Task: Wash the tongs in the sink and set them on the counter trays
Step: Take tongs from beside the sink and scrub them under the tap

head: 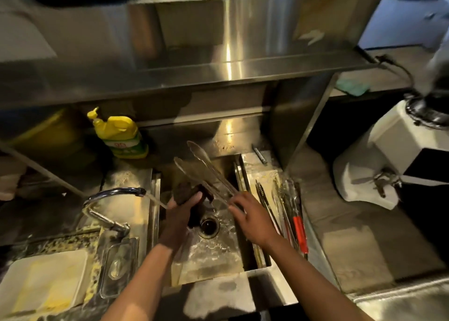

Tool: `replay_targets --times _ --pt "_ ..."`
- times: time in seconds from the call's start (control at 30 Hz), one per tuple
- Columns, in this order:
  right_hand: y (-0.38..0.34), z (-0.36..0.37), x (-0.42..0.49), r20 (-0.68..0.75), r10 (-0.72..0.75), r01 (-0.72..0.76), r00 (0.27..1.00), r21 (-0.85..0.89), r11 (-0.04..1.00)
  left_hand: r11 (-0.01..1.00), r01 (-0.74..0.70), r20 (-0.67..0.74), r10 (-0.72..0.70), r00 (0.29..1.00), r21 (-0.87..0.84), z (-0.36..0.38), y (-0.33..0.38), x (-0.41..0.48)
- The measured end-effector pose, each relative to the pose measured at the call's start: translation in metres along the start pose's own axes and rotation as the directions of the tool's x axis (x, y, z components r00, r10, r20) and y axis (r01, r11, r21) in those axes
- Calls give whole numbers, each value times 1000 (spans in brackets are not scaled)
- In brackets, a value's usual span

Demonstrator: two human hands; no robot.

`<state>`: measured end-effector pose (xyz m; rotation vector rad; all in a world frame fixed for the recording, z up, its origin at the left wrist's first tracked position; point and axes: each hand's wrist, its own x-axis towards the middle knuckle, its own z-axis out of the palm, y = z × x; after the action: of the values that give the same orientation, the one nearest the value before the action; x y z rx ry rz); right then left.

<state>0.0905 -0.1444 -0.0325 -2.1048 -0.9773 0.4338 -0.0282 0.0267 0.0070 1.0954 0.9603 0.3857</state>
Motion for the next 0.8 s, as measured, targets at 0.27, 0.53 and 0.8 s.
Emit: replay_targets --times 0.27,0.53,0.8 --pt "-31 -39 -11 -116 -54 51 992 -33 998 989 -111 219 88 972 94 24 36 -3" --pt "-52 -78 -49 -427 118 -101 897 63 993 982 -167 435 112 893 92 62 47 -15" --pt "-54 -126 -134 -663 246 -285 707 52 957 994 -85 636 21 771 70 142 34 -61"
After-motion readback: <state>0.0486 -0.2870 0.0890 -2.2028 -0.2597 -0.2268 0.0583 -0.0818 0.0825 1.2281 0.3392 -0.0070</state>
